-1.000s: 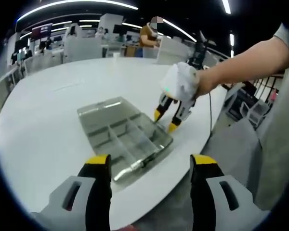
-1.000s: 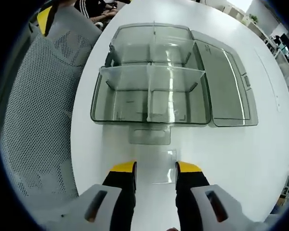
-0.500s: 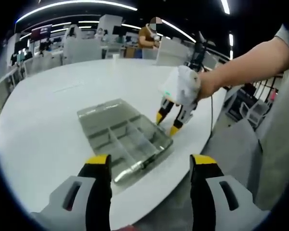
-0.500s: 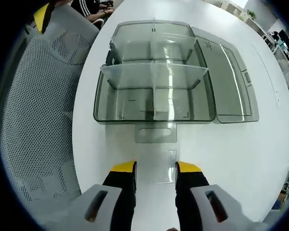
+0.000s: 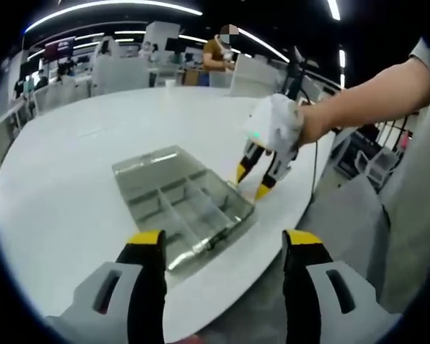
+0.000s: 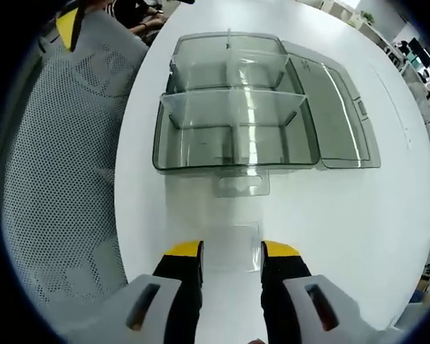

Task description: Insert the divider into the dual guide fixture by aligning both edges with the guide slots and pushing it downward to the bottom, including one-sided entry, uneven engagement, binding, and posture correction.

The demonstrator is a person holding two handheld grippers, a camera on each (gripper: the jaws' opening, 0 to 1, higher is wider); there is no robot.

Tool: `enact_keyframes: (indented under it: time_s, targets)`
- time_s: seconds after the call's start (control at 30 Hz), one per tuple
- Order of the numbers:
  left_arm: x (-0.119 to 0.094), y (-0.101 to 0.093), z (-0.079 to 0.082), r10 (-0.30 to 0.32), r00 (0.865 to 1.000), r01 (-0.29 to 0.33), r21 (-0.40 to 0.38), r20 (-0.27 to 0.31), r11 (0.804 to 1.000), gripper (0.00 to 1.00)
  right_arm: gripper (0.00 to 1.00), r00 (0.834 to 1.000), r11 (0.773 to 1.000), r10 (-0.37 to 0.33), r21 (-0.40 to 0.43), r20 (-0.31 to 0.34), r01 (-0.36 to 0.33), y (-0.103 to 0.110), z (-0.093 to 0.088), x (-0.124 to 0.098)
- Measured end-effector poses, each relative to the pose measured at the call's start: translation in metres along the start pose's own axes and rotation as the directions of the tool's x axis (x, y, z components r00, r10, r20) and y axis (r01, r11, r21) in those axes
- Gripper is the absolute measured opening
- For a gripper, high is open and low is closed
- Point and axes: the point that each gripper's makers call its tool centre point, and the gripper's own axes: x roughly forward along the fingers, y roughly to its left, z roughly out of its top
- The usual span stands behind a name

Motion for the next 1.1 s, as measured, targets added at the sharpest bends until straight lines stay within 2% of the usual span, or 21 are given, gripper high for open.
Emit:
enact_keyframes:
  time_s: [0.5, 1.1]
  targets:
    - [-0.001, -0.005, 0.000, -0.009, 1.000, 0.009, 0.002, 0.003, 1.000, 0.64, 0.26, 0.996, 0.998, -0.063, 0.033, 0.056, 0.061, 0.010, 0.009, -0.023]
    - [-0.008, -0.013, -0.002, -0.018, 1.000, 0.018, 0.017, 0.007, 1.000, 0.64, 0.26, 0.989, 0.992, -0.125, 0.039, 0.084, 0.122, 0.019, 0.017, -0.051]
